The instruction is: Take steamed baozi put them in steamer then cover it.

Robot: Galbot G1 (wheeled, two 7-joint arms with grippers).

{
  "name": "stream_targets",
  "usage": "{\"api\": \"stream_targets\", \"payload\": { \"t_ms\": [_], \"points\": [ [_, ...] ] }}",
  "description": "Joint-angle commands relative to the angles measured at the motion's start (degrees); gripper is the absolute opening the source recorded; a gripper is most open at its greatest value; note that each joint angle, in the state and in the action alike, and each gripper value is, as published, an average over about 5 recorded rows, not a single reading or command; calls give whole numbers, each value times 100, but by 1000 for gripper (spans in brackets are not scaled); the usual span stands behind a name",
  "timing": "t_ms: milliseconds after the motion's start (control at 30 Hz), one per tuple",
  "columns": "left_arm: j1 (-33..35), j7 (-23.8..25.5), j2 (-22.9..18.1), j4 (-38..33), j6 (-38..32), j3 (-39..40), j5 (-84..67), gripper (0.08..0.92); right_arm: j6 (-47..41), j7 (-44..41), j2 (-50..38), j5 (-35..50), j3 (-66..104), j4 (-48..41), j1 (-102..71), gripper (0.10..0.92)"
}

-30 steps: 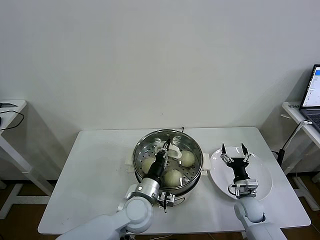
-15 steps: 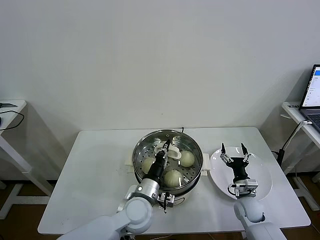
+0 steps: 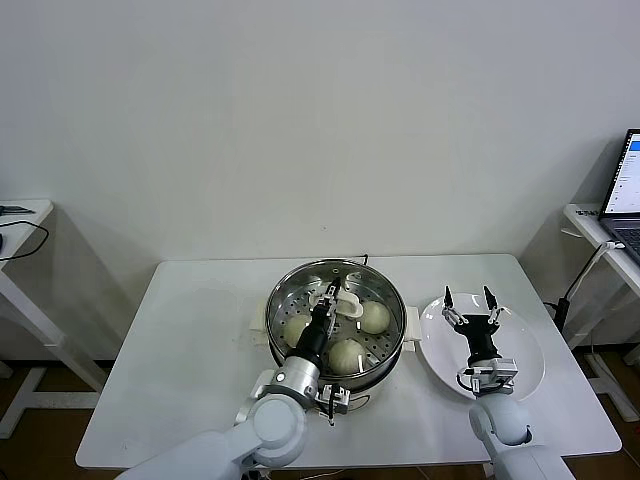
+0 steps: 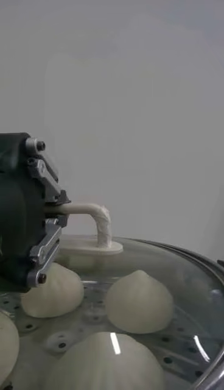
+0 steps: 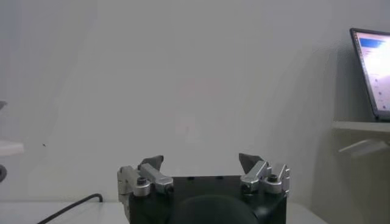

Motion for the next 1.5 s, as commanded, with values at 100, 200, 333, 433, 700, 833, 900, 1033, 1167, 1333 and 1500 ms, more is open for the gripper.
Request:
{"api": "stream_targets", "payload": {
  "t_ms": [100,200,333,433,700,833,900,1033,1167,1333,1500],
  "points": [
    [24,55,22,-109,100,-26,10,394,3,0,26,-19,-19,0,0,823],
    [43,67,54,-192,118,-60,7,480,2,1,29,-25,-23,2,2,823],
    [84,75,115,-322,111,-137,-2,591,-1,4,28,-25,-31,9,17,823],
    [139,79,184,-443,99,-181,-10,669,-4,8,36,-30,-44,11,40,823],
    [399,75,451,-854,27,-370,-48,749,-18,22,52,-47,-83,29,108,823],
    [651,57,612,-1045,-80,-509,-87,812,-24,28,46,-54,-94,43,129,823],
    [797,46,686,-1154,-143,-578,-129,820,-25,33,41,-54,-97,44,140,823],
    [1094,36,812,-1409,-208,-693,-176,823,-27,44,35,-65,-104,50,156,823],
    [1364,26,923,-1673,-270,-924,-269,823,-33,54,26,-83,-115,93,144,823],
    [1742,-131,1152,-2011,-573,-1652,-698,823,-26,38,8,-94,-109,124,121,823],
    [2394,-733,1023,-2091,-1496,-3424,-1885,823,-91,36,-60,-22,-94,185,83,823]
  ]
}}
